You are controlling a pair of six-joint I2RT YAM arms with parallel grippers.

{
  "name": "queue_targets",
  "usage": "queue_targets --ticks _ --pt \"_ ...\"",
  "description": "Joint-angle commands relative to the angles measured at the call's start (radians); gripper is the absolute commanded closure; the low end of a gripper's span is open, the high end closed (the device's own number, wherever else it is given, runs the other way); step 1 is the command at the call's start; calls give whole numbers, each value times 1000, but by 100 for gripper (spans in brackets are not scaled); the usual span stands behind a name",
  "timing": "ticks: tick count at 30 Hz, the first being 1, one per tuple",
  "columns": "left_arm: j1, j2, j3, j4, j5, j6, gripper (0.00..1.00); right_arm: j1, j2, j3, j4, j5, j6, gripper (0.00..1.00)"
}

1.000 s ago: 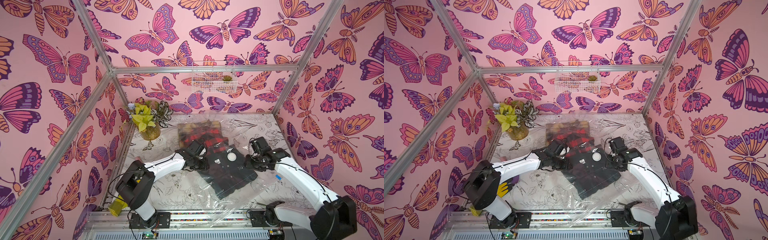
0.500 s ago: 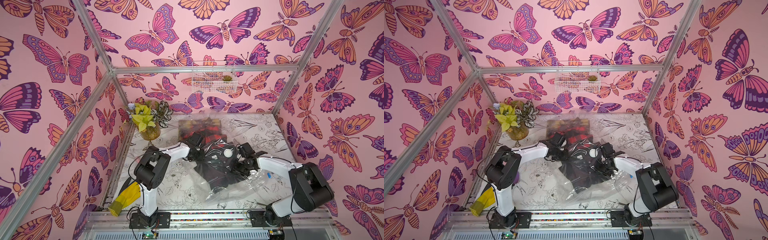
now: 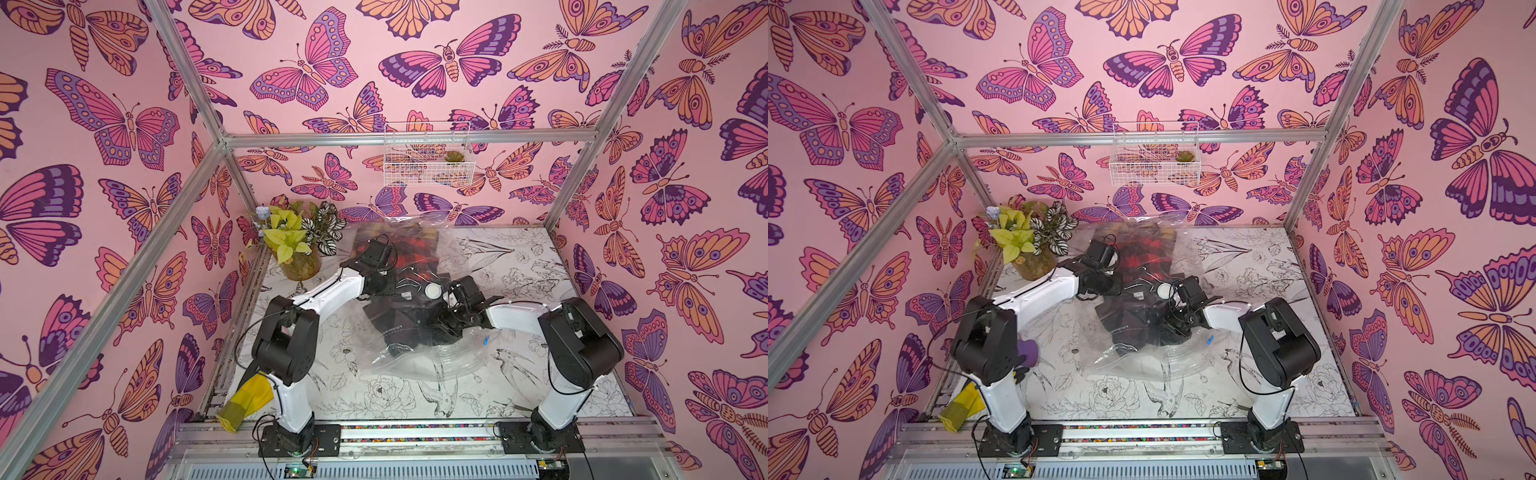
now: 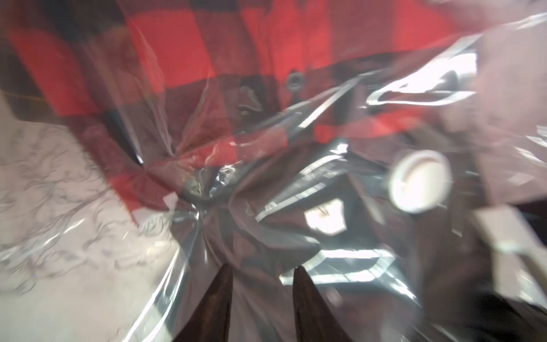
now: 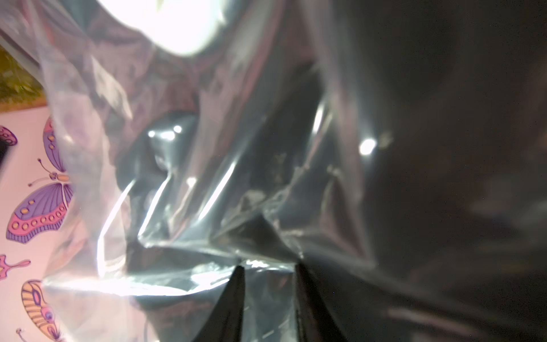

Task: Place the folded shirt into the vacuum bag
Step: Adjust the vacuum bag at the center of the board, then close the vacuum bag at the center of the board.

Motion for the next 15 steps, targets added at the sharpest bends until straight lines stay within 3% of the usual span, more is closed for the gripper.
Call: queue_targets --ticks 1,4,9,15 --pt "-32 -118 -69 -34 67 29 60 -29 -122 15 -192 -52 -135 60" --pt "-94 -191 -124 -1 105 38 56 -106 -305 -24 -353 -41 -222 52" --pt "-267 -240 -190 108 88 60 50 -355 -556 -70 -629 25 -351 38" --pt "-408 -169 -204 247 80 60 47 -676 -665 -136 -779 106 -402 21"
